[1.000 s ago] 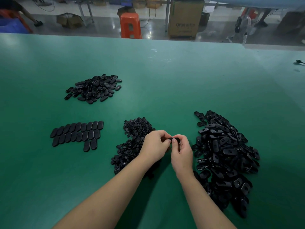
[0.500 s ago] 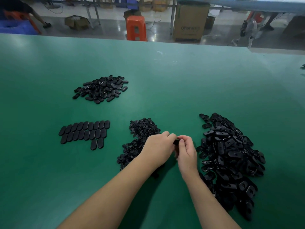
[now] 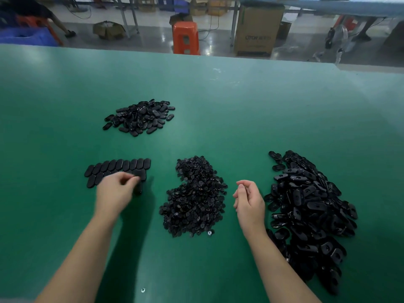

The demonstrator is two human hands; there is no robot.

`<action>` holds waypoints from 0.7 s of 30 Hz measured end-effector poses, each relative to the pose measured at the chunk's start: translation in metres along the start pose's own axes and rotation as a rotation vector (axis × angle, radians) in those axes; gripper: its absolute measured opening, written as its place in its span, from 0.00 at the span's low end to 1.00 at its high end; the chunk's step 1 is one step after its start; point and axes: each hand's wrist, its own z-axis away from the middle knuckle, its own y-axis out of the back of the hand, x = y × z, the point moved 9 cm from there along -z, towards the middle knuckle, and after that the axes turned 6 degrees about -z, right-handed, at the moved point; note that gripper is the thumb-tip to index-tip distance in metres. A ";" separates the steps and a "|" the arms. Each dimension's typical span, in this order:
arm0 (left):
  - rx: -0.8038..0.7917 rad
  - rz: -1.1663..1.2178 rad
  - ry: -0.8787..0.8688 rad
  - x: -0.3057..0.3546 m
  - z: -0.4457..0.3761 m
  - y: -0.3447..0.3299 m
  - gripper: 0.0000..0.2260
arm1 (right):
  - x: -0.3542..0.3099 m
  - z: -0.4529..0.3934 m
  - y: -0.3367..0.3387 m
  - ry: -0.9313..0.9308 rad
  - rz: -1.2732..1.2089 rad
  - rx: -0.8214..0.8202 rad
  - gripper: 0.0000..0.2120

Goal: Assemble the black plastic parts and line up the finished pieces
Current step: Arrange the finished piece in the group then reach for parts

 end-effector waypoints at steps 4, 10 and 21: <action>-0.009 -0.039 0.182 -0.065 -0.009 0.017 0.07 | 0.001 0.000 0.001 0.002 0.040 0.019 0.07; -0.020 -0.216 0.196 -0.064 -0.011 0.017 0.09 | 0.001 0.000 0.001 0.010 0.057 0.032 0.07; -0.158 -0.331 -0.311 0.067 0.010 -0.038 0.09 | -0.003 0.001 -0.001 0.036 0.088 0.026 0.07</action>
